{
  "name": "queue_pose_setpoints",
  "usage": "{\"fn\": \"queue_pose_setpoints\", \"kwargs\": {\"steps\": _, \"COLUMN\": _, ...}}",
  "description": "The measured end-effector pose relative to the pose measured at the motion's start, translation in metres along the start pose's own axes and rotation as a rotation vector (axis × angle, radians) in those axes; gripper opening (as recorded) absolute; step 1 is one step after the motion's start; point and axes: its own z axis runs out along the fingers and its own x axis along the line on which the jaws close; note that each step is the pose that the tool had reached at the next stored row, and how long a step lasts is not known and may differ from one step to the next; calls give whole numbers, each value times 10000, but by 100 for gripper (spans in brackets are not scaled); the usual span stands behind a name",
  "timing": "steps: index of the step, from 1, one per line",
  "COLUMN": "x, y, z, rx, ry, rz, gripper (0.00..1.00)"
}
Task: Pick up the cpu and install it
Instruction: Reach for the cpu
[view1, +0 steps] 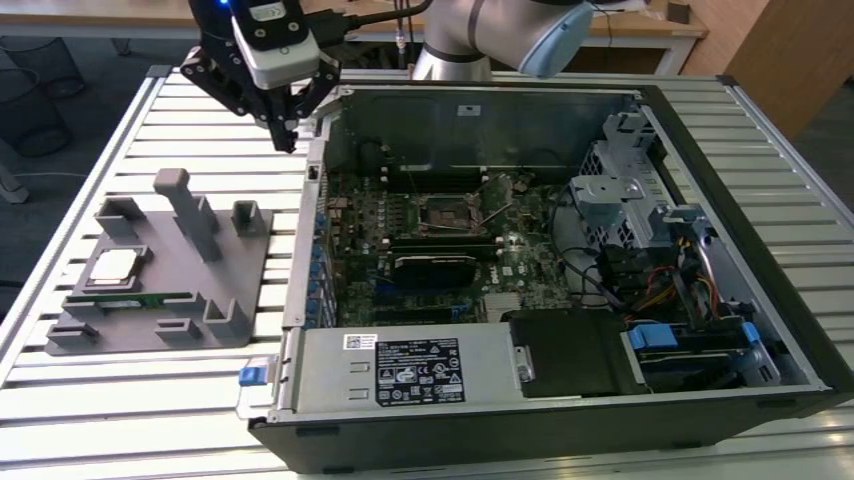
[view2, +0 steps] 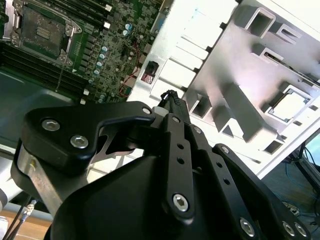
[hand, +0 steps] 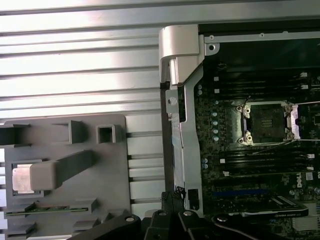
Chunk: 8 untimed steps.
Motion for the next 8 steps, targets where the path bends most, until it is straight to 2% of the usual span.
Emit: {"fn": "queue_pose_setpoints", "kwargs": {"steps": 8, "x": 37, "y": -3, "z": 8, "rx": 1, "ry": 12, "rz": 1, "gripper": 11}}
